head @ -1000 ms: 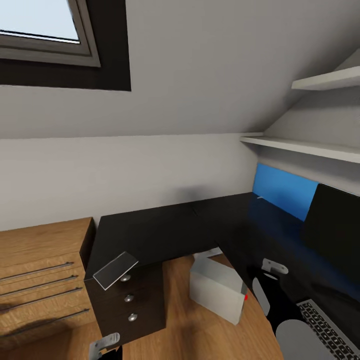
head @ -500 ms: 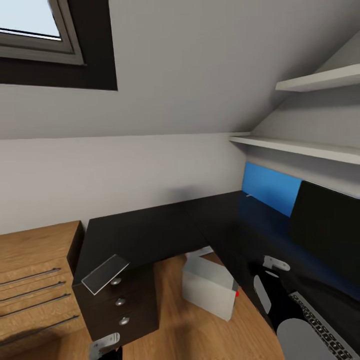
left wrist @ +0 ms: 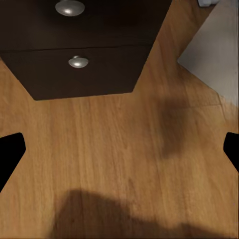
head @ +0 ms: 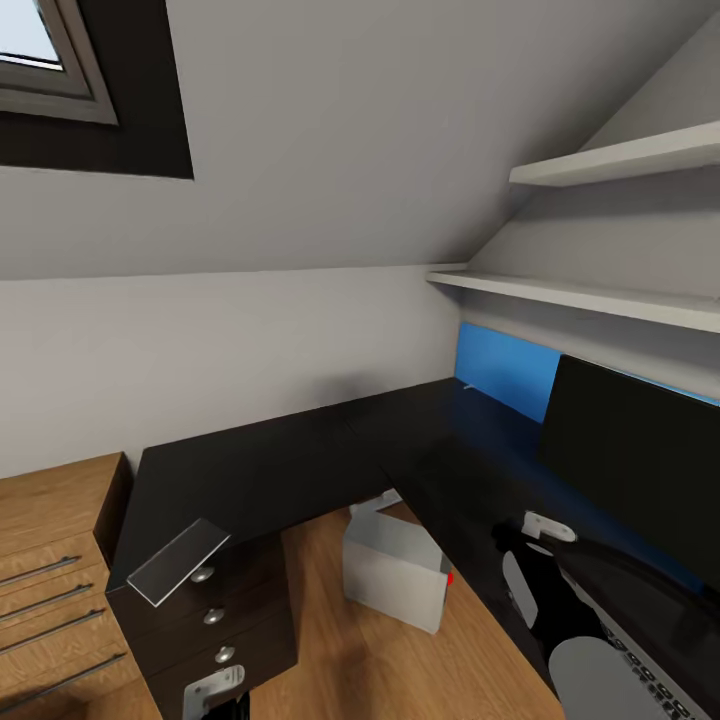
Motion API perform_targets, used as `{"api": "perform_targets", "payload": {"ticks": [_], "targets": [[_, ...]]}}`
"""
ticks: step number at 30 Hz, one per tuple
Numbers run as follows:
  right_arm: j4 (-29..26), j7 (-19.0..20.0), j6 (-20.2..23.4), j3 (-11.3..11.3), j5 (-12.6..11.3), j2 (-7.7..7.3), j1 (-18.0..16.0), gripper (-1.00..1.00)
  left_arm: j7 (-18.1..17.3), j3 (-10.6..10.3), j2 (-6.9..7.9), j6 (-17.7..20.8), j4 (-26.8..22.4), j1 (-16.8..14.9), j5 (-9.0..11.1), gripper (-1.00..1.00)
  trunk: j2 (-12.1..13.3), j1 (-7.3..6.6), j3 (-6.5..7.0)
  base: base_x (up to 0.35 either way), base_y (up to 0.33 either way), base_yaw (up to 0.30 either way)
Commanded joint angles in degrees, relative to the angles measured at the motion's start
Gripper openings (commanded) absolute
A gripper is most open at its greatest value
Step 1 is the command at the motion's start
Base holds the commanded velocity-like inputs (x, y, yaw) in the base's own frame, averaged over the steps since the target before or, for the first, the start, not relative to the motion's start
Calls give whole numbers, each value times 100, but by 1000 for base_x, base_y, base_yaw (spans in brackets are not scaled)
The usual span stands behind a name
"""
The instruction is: In the bedroom, organize the workspace by keeping the computer under the desk, ensuring the monitor is on the desk, placing the keyboard on the desk next to the monitor, placing the mouse on the desk next to the keyboard, moving the folder from the swivel chair onto the desk next to the mouse, stacking the notebook on top of the folder with the pen on top of the notebook, and positioning the swivel chair next to the desk.
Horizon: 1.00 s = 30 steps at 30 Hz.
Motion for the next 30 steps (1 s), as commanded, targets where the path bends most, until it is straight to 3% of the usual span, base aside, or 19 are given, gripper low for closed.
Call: {"api": "perform_targets", "payload": {"ticks": [1,4,30], "targets": [[-33,-14,-19,-8,-74,29,-3,-100,43,-13,-30,19,-9,-2,56,100,-6,1,-8,0,0,0],[-84,23,22,-8,-72,24,0,-100,40,-12,-128,18,-8,-2,58,100,-6,1,-8,0,0,0],[-107,51,-26,0,-72,-33,11,-100,40,-9,-106,40,-24,-2,82,100,-6,1,-8,58,0,0]]}}
